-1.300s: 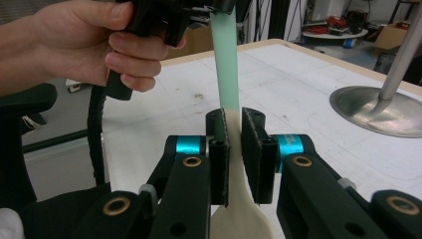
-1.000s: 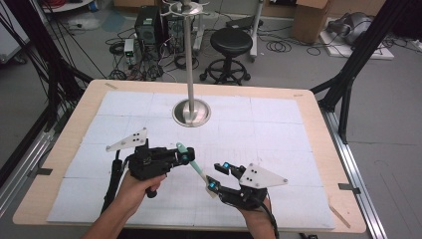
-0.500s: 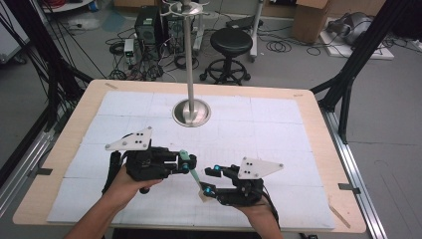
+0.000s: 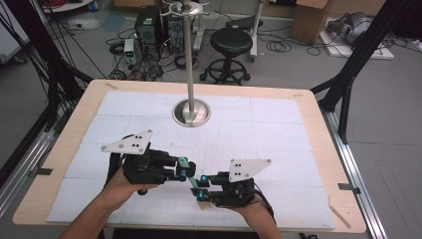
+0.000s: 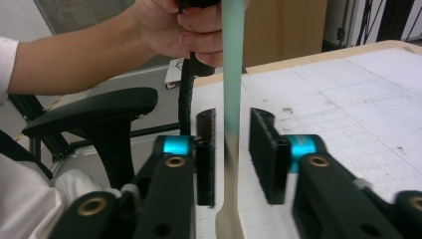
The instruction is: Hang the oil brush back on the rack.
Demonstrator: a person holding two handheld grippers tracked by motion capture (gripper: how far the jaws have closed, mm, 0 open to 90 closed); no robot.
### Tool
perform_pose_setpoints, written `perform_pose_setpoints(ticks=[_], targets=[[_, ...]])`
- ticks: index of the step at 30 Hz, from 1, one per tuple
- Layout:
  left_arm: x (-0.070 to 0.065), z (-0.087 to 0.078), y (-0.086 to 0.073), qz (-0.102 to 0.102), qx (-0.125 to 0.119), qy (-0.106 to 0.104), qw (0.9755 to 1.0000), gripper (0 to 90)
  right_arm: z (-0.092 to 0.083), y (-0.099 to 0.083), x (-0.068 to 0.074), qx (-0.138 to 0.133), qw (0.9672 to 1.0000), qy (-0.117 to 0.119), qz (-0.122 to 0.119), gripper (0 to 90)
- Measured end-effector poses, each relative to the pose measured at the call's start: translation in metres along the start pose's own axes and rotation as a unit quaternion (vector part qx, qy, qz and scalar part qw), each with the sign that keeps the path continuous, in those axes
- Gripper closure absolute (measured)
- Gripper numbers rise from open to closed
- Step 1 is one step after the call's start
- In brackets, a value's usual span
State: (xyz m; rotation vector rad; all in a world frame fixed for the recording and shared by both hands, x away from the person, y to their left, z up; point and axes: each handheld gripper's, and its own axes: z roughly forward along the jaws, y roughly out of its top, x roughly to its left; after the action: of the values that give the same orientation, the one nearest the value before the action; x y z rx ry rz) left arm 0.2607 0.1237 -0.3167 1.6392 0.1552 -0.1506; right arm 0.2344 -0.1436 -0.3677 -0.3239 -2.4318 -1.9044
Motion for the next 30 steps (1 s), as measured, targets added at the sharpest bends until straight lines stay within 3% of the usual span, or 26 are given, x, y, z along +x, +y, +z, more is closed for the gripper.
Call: perform_pose_setpoints(ticks=[3, 4, 6, 7, 9, 10, 11, 12, 13, 14, 15, 16, 17, 19, 22, 24, 25, 26, 30], targets=[[0.0, 0.0, 0.0, -0.001, -0.002, 0.001, 1.0, 82.1, 0.0, 0.0, 0.002, -0.003, 1.0, -0.001, -0.004, 83.2], [0.0, 0.001, 0.0, -0.006, -0.006, 0.011, 0.9999, 80.3, 0.0, -0.001, 0.002, -0.003, 0.9999, -0.01, -0.006, 84.2], [0.002, 0.001, 0.001, -0.029, -0.009, 0.037, 0.9988, 60.2, 0.0, -0.002, 0.002, -0.003, 0.9997, -0.026, -0.002, 84.5], [0.002, 0.001, 0.001, -0.029, -0.009, 0.037, 0.9988, 53.0, 0.0, -0.002, 0.002, -0.003, 0.9997, -0.026, -0.002, 84.5], [0.001, 0.0, 0.001, -0.03, -0.011, 0.069, 0.9971, 48.9, 0.0, -0.003, 0.002, -0.009, 0.9986, -0.052, 0.006, 84.7], [0.0, -0.001, 0.0, -0.025, -0.012, 0.1, 0.9946, 44.6, 0.0, -0.003, 0.003, -0.011, 0.9968, -0.079, 0.008, 84.7], [0.0, -0.001, 0.0, -0.025, -0.012, 0.1, 0.9946, 44.5, 0.0, -0.003, 0.003, -0.011, 0.9968, -0.079, 0.008, 84.7], [-0.001, -0.001, -0.001, -0.024, -0.015, 0.134, 0.9906, 44.0, 0.0, -0.003, 0.004, -0.013, 0.9937, -0.11, 0.01, 84.7], [-0.001, -0.001, -0.001, -0.024, -0.015, 0.134, 0.9906, 44.1, 0.0, -0.003, 0.004, -0.013, 0.9937, -0.11, 0.01, 84.7], [-0.002, -0.001, -0.002, -0.018, -0.015, 0.162, 0.9865, 44.1, 0.002, -0.003, 0.007, -0.007, 0.9909, -0.134, 0.013, 84.7], [-0.002, -0.001, -0.002, -0.018, -0.015, 0.162, 0.9865, 44.2, 0.002, -0.003, 0.007, -0.007, 0.9909, -0.134, 0.013, 84.7], [-0.002, 0.0, -0.002, -0.014, -0.013, 0.17, 0.9853, 44.6, 0.003, -0.003, 0.008, -0.005, 0.9873, -0.158, 0.017, 84.7], [-0.003, 0.001, -0.002, -0.012, -0.011, 0.176, 0.9843, 44.6, 0.003, -0.003, 0.008, -0.005, 0.9873, -0.158, 0.017, 84.7], [-0.004, 0.004, -0.003, -0.01, -0.004, 0.184, 0.9829, 45.3, 0.004, -0.004, 0.008, -0.004, 0.9817, -0.189, 0.025, 84.6], [-0.004, 0.009, -0.003, -0.015, 0.0, 0.198, 0.9802, 45.8, 0.004, -0.004, 0.006, -0.005, 0.9791, -0.201, 0.03, 84.6], [-0.004, 0.014, -0.004, -0.022, 0.002, 0.219, 0.9755, 46.5, 0.005, -0.005, 0.005, -0.003, 0.9773, -0.21, 0.031, 84.6], [-0.004, 0.014, -0.004, -0.022, 0.002, 0.219, 0.9755, 46.5, 0.005, -0.005, 0.005, -0.003, 0.9773, -0.21, 0.031, 84.6], [-0.003, 0.016, -0.004, -0.025, 0.002, 0.235, 0.9716, 46.5, 0.006, -0.005, 0.006, -0.002, 0.9766, -0.213, 0.03, 84.6], [-0.002, 0.019, -0.002, -0.041, -0.002, 0.255, 0.9661, 47.3, 0.008, -0.006, 0.005, 0.002, 0.9705, -0.238, 0.039, 84.5]])
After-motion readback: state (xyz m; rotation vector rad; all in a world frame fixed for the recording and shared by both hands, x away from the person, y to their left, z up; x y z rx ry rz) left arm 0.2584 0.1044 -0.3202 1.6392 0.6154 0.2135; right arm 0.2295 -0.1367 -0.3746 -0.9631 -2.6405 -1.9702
